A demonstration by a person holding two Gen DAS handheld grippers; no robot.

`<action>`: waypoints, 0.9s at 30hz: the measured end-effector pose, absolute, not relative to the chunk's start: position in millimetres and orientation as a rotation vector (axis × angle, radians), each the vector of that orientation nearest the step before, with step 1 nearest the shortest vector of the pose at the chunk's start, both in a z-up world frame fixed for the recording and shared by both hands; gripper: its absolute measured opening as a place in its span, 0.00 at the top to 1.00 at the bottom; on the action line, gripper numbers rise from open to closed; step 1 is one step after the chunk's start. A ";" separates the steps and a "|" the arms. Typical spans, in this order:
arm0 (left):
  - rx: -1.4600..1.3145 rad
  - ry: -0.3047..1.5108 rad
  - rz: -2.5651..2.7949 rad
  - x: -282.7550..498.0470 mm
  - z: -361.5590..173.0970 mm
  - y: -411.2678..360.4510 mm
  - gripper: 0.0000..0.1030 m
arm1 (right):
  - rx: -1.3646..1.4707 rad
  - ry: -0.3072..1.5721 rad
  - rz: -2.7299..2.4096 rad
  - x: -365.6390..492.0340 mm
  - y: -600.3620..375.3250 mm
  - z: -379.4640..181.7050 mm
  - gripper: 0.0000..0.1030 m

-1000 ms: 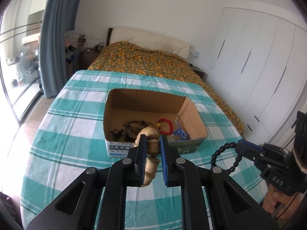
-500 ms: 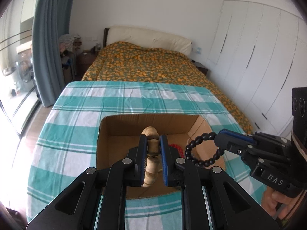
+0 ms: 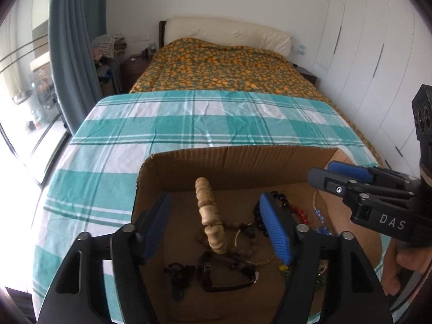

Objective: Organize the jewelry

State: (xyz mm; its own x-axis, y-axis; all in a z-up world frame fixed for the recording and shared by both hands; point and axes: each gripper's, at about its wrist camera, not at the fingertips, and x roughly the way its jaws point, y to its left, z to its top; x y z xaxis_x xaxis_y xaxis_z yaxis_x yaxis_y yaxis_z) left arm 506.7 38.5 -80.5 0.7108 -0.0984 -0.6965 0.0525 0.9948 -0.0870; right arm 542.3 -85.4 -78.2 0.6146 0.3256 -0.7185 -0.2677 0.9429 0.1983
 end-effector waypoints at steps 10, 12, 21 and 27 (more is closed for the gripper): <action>0.059 0.596 0.018 455.2 -44.1 20.9 0.01 | -0.010 0.748 0.287 491.1 -94.2 -45.0 0.42; 0.092 0.565 0.043 442.1 -33.0 13.8 0.01 | -0.017 0.729 0.284 475.1 -94.9 -37.6 0.37; 0.048 0.580 0.054 402.1 -7.6 6.6 0.01 | -0.001 0.709 0.267 422.2 -100.5 -13.3 0.36; 0.012 0.647 0.075 394.8 -7.9 12.1 0.01 | -0.013 0.731 0.271 405.8 -102.1 -8.2 0.23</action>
